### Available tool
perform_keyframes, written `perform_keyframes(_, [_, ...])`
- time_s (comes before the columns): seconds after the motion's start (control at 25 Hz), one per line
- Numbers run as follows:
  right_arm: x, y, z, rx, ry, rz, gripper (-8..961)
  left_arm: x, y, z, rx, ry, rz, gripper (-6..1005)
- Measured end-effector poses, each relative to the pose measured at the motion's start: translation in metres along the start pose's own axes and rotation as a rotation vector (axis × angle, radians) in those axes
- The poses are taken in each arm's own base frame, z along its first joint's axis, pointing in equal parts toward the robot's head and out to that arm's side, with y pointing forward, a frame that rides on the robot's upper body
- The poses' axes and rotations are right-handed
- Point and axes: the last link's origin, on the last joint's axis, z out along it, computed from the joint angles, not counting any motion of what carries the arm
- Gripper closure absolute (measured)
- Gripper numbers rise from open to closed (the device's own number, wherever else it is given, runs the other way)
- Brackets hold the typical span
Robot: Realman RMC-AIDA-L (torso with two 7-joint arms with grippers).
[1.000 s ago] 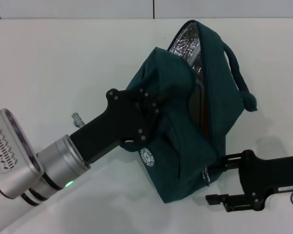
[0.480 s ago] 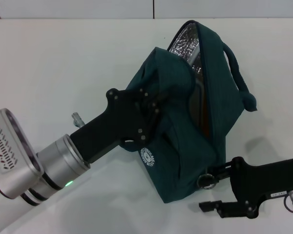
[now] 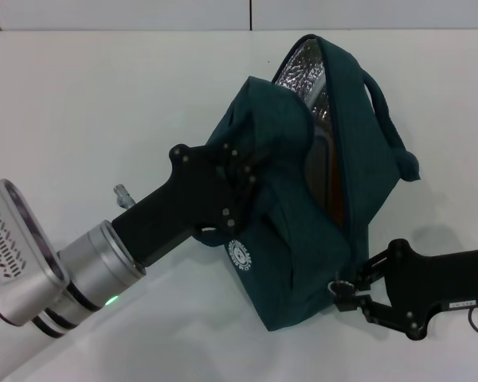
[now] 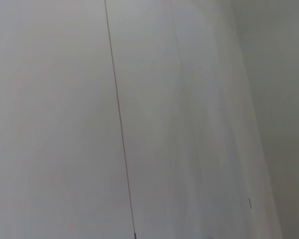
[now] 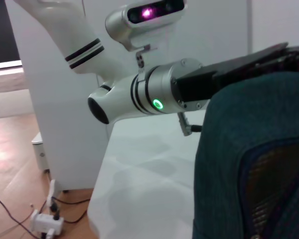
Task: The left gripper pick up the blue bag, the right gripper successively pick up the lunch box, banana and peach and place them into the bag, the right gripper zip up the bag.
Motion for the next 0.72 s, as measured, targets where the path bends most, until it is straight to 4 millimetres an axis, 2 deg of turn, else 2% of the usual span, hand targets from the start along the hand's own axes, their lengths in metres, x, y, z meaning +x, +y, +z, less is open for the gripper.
perform_keyframes(0.2, [-0.0017,0.0023,-0.0009,-0.007,-0.015,-0.044,838,0.0010,-0.0020,0.0006,0.031,0.011,-0.014,953])
perform_keyframes(0.32, [-0.0026,0.0034,-0.0010,-0.015,-0.021,-0.065,863,0.0013,-0.0009,0.0008,0.040,0.016,-0.028,952])
perform_keyframes(0.52, [-0.0037,0.0029,-0.0020,-0.013,-0.024,-0.106,890,0.0018,-0.0005,0.0002,0.035,0.020,-0.086,855])
perform_keyframes(0.72, [-0.0067,0.0009,-0.0027,-0.017,-0.019,-0.135,895,0.0036,0.0004,-0.0006,0.033,0.034,-0.176,702])
